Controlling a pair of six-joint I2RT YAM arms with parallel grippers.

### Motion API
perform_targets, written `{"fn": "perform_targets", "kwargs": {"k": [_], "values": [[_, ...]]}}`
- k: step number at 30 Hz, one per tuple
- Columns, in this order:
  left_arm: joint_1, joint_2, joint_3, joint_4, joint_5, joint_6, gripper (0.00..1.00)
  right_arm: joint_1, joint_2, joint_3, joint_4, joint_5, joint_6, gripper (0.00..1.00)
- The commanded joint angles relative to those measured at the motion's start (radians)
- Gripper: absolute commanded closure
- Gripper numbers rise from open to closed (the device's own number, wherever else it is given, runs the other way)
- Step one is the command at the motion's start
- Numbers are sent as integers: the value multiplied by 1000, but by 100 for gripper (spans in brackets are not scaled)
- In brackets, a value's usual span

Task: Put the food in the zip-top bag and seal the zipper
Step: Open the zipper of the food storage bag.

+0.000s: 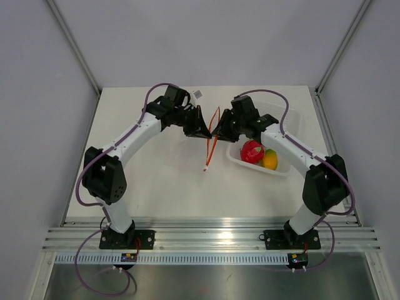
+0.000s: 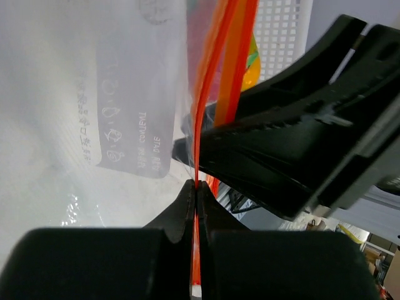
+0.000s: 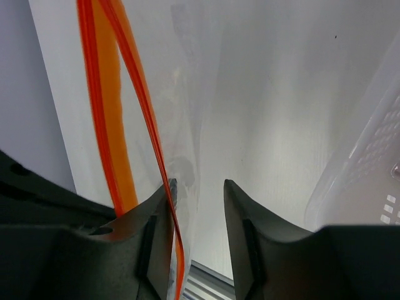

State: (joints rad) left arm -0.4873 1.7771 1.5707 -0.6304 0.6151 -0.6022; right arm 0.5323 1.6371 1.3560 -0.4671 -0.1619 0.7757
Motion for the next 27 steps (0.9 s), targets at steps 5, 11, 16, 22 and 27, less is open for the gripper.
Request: {"fn": "perform_targets", "kwargs": {"k": [5, 11, 16, 22, 27], "values": [[7, -48, 84, 3, 66, 16, 100, 12, 63, 80, 19, -14, -4, 72], [84, -56, 158, -151, -1, 93, 100, 9, 66, 134, -131, 116, -47, 100], [168, -27, 286, -355, -84, 249, 100, 9, 69, 117, -156, 133, -59, 100], [155, -30, 275, -371, -45, 208, 100, 8, 135, 183, -200, 133, -84, 100], [106, -50, 273, -299, -84, 194, 100, 9, 136, 213, -228, 151, -107, 95]]}}
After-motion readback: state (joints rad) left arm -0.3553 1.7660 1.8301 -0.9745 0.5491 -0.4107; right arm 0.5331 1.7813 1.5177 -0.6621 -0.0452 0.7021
